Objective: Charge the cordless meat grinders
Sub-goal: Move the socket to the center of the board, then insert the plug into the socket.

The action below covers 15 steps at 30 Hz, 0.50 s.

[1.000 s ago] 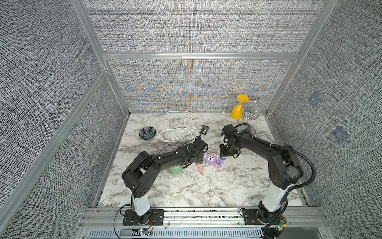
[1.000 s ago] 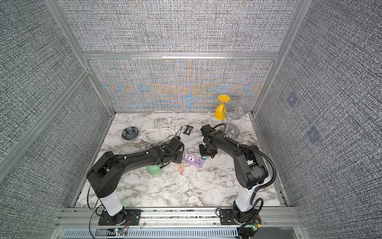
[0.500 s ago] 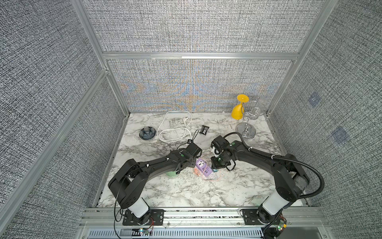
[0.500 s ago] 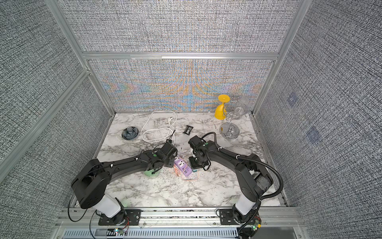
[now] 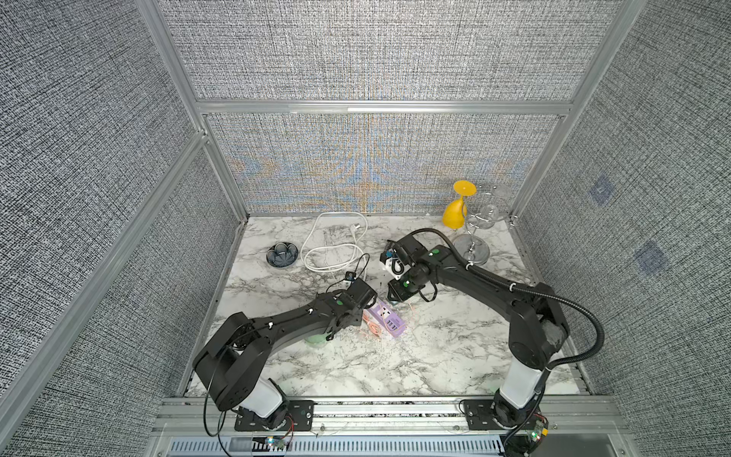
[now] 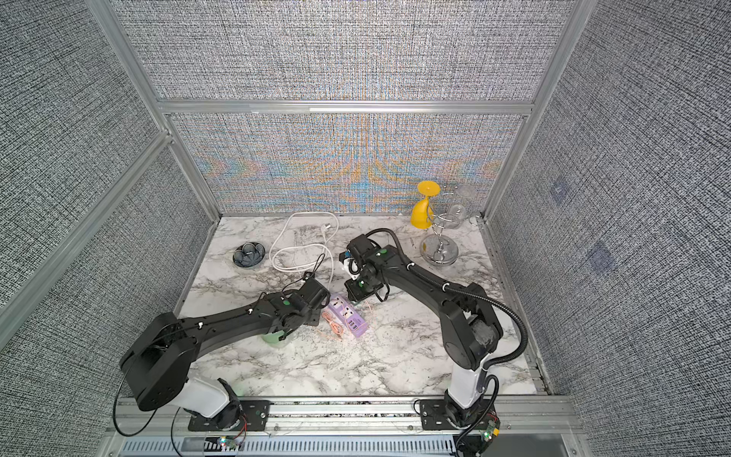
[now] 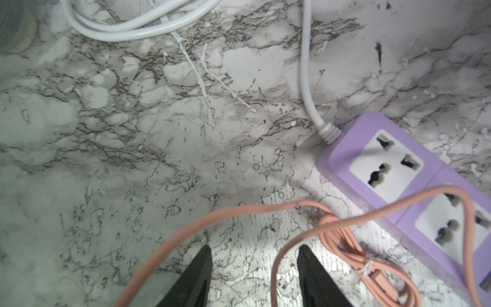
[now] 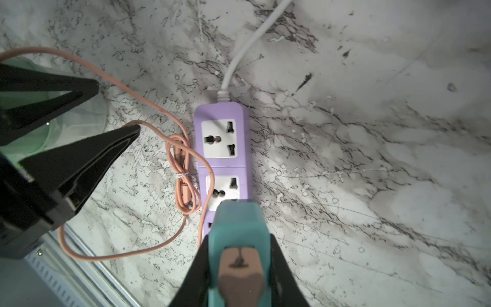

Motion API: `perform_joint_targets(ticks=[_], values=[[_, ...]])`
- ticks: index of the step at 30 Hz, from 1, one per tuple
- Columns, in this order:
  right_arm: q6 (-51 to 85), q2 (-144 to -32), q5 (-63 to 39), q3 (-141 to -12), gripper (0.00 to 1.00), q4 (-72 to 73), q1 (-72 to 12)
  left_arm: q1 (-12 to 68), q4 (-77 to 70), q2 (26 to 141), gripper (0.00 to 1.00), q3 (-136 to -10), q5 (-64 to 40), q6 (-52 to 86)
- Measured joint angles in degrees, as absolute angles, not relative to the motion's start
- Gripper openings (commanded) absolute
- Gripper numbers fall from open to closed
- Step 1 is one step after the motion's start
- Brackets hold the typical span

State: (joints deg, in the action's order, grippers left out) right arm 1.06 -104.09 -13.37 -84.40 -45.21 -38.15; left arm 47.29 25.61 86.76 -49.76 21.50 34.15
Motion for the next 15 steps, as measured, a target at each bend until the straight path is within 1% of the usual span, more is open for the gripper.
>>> perform_joint_targets(ticks=[6,15], values=[[-2.76,-107.77,-15.70,-87.44,0.00,-47.53,-38.52,47.09,25.43,85.34,0.54,-48.95,21.47,34.06],[-1.04,-106.98,-11.97,-83.13,0.00,-45.08,-40.86,46.81,25.32,84.53,0.54,-48.36,21.45,33.82]])
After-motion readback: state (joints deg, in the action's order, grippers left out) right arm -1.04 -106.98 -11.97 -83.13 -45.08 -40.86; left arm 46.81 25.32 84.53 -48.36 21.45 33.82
